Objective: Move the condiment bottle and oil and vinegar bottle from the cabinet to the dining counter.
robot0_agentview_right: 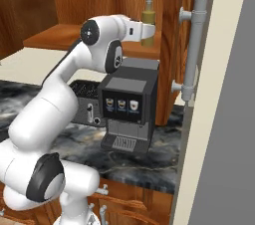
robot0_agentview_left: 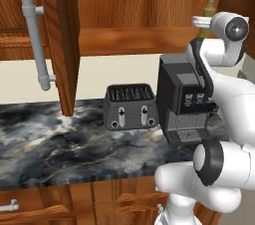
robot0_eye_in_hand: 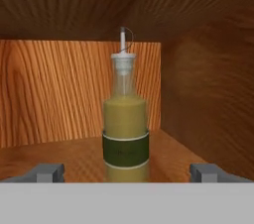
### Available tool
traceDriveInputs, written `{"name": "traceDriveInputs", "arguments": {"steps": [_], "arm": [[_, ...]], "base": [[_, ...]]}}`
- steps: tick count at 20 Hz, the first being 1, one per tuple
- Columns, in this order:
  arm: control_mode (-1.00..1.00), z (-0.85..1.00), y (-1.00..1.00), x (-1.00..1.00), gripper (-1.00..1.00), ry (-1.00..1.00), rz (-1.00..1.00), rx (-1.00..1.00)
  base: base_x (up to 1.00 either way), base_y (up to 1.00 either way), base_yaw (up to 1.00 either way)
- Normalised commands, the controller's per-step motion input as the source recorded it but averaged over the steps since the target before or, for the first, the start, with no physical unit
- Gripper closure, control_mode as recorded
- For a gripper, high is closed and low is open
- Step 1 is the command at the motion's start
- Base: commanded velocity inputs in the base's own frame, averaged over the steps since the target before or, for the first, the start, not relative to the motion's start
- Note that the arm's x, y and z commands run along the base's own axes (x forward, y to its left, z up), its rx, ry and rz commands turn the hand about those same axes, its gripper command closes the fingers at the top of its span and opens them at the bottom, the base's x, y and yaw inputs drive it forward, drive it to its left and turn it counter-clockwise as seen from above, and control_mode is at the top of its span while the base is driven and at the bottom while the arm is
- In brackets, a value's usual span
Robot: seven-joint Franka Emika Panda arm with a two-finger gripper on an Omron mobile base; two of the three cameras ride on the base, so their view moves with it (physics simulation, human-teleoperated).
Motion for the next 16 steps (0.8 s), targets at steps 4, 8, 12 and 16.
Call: {"name": "traceDriveInputs", "arguments": {"steps": [4, 8, 12, 16], "arm": [[-1.0, 0.02, 0.0, 0.46, -1.0, 0.0, 0.0, 0.0], [-1.0, 0.0, -0.24, 0.2, -1.0, 0.0, 0.0, 0.0], [-1.0, 0.0, -0.19, 0.24, -1.0, 0.01, 0.0, 0.0], [-1.0, 0.0, 0.0, 0.38, -1.0, 0.02, 0.0, 0.0]], "base": [[0.0, 0.0, 0.0], [0.0, 0.0, 0.0], [0.0, 0.0, 0.0], [0.0, 0.0, 0.0]]}}
